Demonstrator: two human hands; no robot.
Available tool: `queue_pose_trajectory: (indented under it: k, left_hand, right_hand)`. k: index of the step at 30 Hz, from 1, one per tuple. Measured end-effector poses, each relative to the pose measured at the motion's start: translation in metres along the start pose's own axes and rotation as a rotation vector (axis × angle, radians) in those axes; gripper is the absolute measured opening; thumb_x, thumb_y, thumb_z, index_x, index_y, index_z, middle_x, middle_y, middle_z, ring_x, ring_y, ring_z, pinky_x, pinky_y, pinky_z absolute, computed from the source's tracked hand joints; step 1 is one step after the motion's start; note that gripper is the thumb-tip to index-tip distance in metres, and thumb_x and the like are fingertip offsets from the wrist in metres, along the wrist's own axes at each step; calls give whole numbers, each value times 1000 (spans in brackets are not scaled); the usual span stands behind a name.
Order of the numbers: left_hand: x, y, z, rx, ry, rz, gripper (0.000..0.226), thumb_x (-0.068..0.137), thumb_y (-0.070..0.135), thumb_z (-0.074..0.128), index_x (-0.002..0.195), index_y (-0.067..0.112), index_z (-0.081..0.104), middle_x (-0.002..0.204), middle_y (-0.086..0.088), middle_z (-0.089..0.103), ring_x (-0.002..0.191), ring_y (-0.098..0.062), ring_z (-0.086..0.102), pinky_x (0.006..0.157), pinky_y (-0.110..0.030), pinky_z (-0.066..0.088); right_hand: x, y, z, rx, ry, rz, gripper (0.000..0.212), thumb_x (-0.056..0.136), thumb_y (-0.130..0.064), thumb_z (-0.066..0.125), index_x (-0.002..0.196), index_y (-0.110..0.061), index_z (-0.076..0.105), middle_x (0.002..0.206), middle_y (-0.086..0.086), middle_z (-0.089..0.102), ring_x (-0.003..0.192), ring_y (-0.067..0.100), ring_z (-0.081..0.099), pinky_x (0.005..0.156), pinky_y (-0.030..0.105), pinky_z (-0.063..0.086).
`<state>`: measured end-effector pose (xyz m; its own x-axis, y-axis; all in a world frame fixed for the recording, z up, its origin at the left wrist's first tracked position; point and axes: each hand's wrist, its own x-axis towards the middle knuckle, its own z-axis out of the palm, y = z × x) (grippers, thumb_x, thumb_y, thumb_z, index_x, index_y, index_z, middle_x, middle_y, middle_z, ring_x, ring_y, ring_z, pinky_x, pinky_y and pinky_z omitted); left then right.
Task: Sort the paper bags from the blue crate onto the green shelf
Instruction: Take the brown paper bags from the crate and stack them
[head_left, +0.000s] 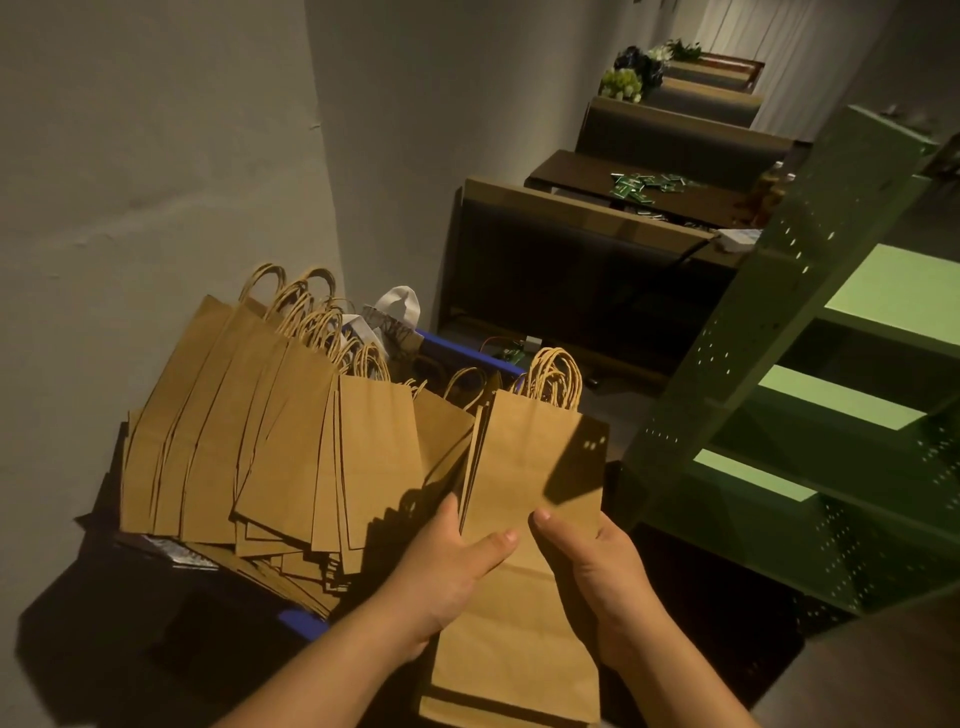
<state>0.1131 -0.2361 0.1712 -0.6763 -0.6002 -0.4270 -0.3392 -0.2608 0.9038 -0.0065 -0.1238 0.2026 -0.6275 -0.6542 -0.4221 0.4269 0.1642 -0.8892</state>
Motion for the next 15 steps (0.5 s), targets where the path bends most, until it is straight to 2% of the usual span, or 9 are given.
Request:
queue_pose_trajectory:
  k: [3,6,9,11,12,14,15]
  left_hand:
    - [6,1,-5,61,7,-9,99,90,61,66,164,31,9,167,1,32,151,-24,33,121,-53,34]
    - [10,9,-9,100,40,2,95,89,69,60,164,28,18,165,1,35,150,-23,36,121,-49,35]
    - [15,21,-18,91,109,11,72,99,63,49,159,28,33,156,6,46,142,-19,42,117,-43,37]
    - [20,30,-29,39,122,27,48,103,58,42,143,35,51,137,10,56,128,-17,51,107,-41,45]
    - [23,33,-35,8,136,29,38,104,54,41,133,35,57,130,7,61,119,-18,57,98,-40,50]
    - [33,35,-48,-28,205,27,34,106,47,43,123,27,64,116,-3,69,102,-24,66,83,-38,55]
    - [40,33,-55,-33,255,13,32,106,45,45,122,25,64,113,-5,70,99,-26,68,81,-38,57]
  right_hand:
    - [2,-1,2,-32,29,-16,27,87,-20,77,113,-18,68,98,-3,80,90,11,76,78,27,50]
    - [6,-1,3,-80,74,-24,27,85,-25,79,110,-22,68,96,-5,79,87,12,76,76,27,49]
    - [8,-3,2,-81,113,-11,26,86,-24,78,108,-19,67,91,0,78,88,18,72,71,27,46]
    - [9,-5,0,-86,130,-2,28,86,-24,77,110,-16,64,96,6,74,88,21,67,68,28,43]
    - [10,-5,-1,-95,135,1,29,87,-24,77,110,-15,63,97,7,71,88,22,65,68,29,42]
    - [12,-5,-3,-95,144,9,31,86,-25,77,111,-14,62,99,10,69,87,23,62,68,31,41]
    - [13,-4,-3,-96,147,10,32,86,-26,77,111,-13,61,100,11,69,88,24,62,69,32,41]
